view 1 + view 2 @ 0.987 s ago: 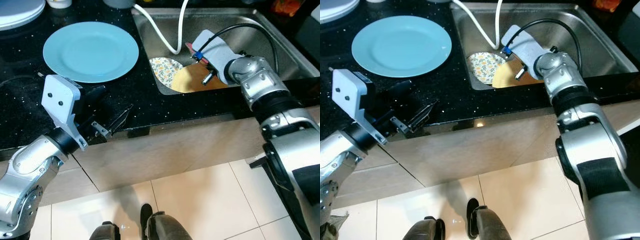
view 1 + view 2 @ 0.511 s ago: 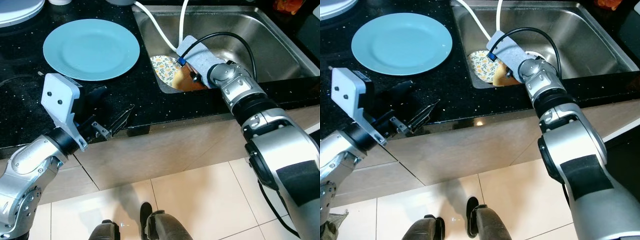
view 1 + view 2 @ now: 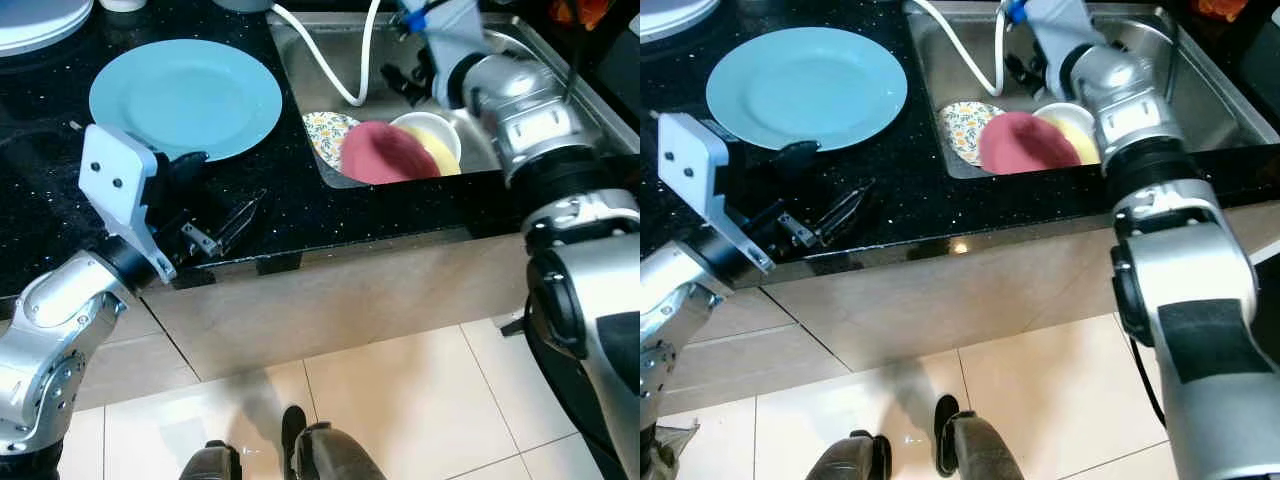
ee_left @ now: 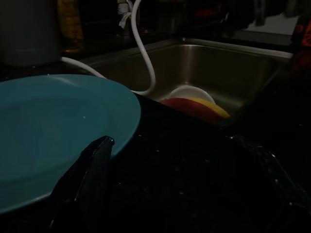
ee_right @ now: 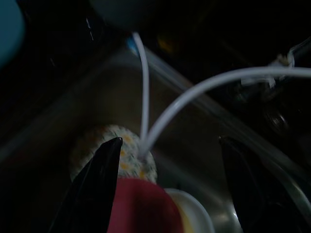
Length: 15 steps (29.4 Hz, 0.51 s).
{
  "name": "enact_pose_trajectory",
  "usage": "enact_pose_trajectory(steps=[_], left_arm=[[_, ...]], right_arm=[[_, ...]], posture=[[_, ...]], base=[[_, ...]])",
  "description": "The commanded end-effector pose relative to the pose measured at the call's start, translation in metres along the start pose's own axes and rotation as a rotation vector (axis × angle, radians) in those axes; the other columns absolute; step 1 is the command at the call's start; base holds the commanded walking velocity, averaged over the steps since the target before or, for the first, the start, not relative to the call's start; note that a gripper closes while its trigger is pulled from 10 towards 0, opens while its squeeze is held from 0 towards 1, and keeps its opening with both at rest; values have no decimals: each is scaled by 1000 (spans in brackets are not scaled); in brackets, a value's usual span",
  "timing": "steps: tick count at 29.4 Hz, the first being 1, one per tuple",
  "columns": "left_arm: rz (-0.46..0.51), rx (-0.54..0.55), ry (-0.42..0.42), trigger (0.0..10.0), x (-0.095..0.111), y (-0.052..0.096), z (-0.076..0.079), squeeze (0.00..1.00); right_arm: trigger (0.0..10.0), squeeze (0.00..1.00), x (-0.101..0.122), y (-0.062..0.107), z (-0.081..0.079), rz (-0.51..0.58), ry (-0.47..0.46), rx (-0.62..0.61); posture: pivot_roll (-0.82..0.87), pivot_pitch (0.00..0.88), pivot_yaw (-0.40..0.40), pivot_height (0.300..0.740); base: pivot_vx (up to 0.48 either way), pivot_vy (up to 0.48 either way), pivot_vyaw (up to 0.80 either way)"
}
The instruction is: Kitchen organization
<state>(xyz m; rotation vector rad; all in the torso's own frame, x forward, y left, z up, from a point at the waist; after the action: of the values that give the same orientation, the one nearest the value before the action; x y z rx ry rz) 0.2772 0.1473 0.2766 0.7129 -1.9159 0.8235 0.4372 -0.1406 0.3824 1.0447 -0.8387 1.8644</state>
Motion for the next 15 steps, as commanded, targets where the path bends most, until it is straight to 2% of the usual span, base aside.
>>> enact_pose_trajectory(steps=[1, 2, 3, 4, 5, 6, 7, 8, 9, 11, 12, 13, 14, 15], left_arm=[[-2, -9, -19, 10000, 0, 1, -1, 0], [5, -4, -28, 10000, 0, -1, -4, 0], [5, -4, -28, 10000, 0, -1, -4, 0], [9, 1, -32, 10000, 0, -2, -5, 0], [9, 1, -32, 10000, 0, -2, -5, 0], [16, 16, -45, 10000, 1, -3, -10, 0], [16, 16, -45, 10000, 1, -3, -10, 0], [17, 26, -56, 10000, 2, -2, -12, 0], [17, 26, -56, 10000, 2, -2, -12, 0], [7, 48, -86, 10000, 3, 2, -17, 0], [7, 48, -86, 10000, 3, 2, -17, 0], [-9, 77, -114, 10000, 3, 8, -25, 0], [-9, 77, -114, 10000, 3, 8, -25, 0], [-23, 105, -136, 10000, 3, 15, -32, 0]], right_arm=[[10000, 0, 4, 5, 3, 56, -37, 29], [10000, 0, 18, 11, -5, 189, -53, 119], [10000, 0, 18, 11, -5, 189, -53, 119], [10000, 0, 23, 15, -17, 254, -57, 198], [10000, 0, 23, 15, -17, 254, -57, 198], [10000, 0, 29, 23, -45, 349, -90, 354], [10000, 0, 29, 23, -45, 349, -90, 354], [10000, 0, 29, 27, -63, 381, -97, 432], [10000, 0, 29, 27, -63, 381, -97, 432], [10000, 0, 26, 31, -89, 408, -109, 531], [10000, 0, 26, 31, -89, 408, -109, 531], [10000, 0, 22, 32, -103, 411, -120, 571], [10000, 0, 22, 32, -103, 411, -120, 571], [10000, 0, 19, 30, -112, 411, -133, 589]], posture=[[108, 172, -74, 740], [113, 153, -74, 740], [113, 153, -74, 740], [116, 146, -75, 740], [116, 146, -75, 740], [124, 134, -75, 740], [124, 134, -75, 740], [128, 130, -76, 740], [128, 130, -76, 740], [149, 120, -85, 740], [149, 120, -85, 740], [163, 118, -91, 740], [163, 118, -91, 740], [167, 117, -93, 740]], base=[[0, 0, 0], [0, 0, 0], [0, 0, 0], [0, 0, 0], [0, 0, 0], [0, 0, 0], [0, 0, 0], [0, 0, 0], [0, 0, 0], [0, 0, 0], [0, 0, 0], [0, 0, 0], [0, 0, 0], [0, 0, 0]])
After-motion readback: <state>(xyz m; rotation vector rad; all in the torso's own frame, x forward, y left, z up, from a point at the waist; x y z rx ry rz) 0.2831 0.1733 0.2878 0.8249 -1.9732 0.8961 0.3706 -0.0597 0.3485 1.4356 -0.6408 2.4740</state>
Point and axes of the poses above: a point about 5 cm out from each wrist's last joint towards the gripper, its own y axis pointing back from the gripper into the wrist, its own x axis along the axis of the wrist's last joint, z = x × y, the point moved 3 cm from there along -y, pointing out of the wrist towards the gripper, and after that the axes turned 7 degrees about -y, right-handed, at the moved point
